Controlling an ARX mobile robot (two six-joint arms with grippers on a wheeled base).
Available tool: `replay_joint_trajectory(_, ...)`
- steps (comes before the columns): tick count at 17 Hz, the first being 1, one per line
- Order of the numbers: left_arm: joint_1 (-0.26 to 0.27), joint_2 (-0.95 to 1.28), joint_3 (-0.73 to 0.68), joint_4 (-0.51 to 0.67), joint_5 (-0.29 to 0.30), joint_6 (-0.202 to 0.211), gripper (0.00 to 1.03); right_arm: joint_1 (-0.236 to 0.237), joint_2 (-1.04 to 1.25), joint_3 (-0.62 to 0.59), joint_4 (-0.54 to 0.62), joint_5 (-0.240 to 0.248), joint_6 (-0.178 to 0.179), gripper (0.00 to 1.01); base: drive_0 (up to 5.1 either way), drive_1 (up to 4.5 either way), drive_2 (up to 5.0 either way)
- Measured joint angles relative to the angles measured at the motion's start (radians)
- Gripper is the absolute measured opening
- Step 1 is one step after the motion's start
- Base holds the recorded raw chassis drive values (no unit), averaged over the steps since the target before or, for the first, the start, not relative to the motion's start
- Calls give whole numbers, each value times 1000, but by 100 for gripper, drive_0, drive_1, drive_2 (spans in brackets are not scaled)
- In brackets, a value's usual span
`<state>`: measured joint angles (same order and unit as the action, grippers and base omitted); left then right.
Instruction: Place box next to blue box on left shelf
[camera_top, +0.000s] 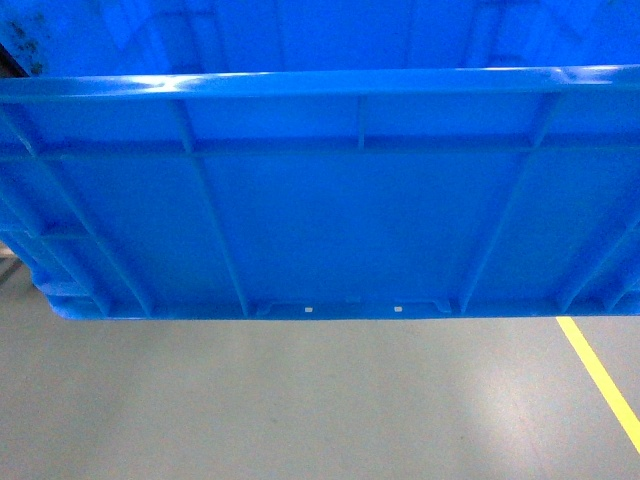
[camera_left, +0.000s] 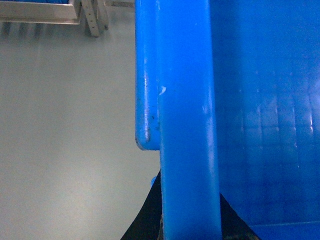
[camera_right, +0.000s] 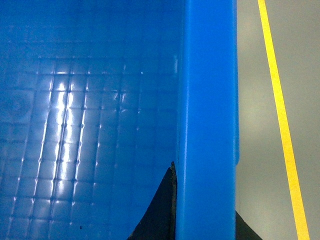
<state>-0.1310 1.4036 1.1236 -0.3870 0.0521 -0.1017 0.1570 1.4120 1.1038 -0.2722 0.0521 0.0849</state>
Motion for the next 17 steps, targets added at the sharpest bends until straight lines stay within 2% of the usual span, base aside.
replay_joint_trajectory(17,0,0,0,-2,-1,1,5,0,1,0,-2,-1,0,7,-5,425,-436)
